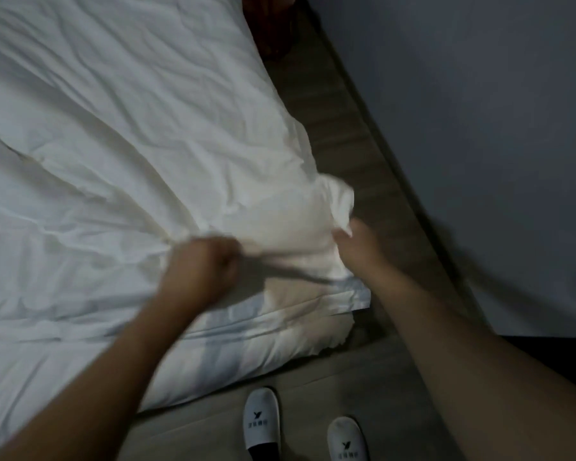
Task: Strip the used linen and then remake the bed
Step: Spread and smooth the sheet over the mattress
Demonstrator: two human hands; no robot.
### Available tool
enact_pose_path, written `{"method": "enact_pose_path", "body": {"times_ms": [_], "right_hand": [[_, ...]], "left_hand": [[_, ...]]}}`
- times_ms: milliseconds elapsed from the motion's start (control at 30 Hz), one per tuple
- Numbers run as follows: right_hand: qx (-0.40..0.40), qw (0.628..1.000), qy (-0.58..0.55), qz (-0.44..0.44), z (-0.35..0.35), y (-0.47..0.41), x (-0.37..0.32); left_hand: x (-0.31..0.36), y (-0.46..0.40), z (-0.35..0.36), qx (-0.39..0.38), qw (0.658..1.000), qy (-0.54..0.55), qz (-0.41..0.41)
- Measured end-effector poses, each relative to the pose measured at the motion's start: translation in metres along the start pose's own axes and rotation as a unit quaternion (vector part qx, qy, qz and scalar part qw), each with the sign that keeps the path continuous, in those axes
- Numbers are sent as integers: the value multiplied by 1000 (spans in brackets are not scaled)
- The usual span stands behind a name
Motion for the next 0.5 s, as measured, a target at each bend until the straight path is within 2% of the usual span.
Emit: {"method": "enact_pose_path", "body": {"times_ms": [33,67,100,133,200,267,300,333,433,500], "right_hand": [[-52,995,47,65,11,5,40],[-100,984,86,124,18,16,77],[-120,974,109,160,21,25,103],[-108,971,115,180,21,30,120],[-11,978,119,173,15,34,126],[96,968,222,69,8,45,91],[123,954,274,-6,13,52,68],[111,941,311,-79,27,59,48],[-61,901,373,-215,99,83,0],[-132,856,410,-286,148,99,-23]], "left_hand": [[0,18,55,-138,988,-63,7],[-6,40,104,-251,959,-134,4],[-12,57,137,-313,931,-185,-9],[-17,63,155,-332,918,-214,-22],[-23,59,164,-312,924,-215,-54],[-26,53,160,-279,937,-209,-34],[-27,51,154,-261,945,-198,-15],[-28,52,143,-237,954,-183,7],[-43,65,100,-152,973,-159,69],[-76,71,67,-106,975,-189,53]]}}
Point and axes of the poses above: each hand's wrist, its own y-axis away from the middle knuckle, its own z-axis out of the palm, x = y × z, the point moved 8 cm from there along -y, towards the middle knuckle, and after that the axes turned 10 degrees about -z, right-handed, at the moved point
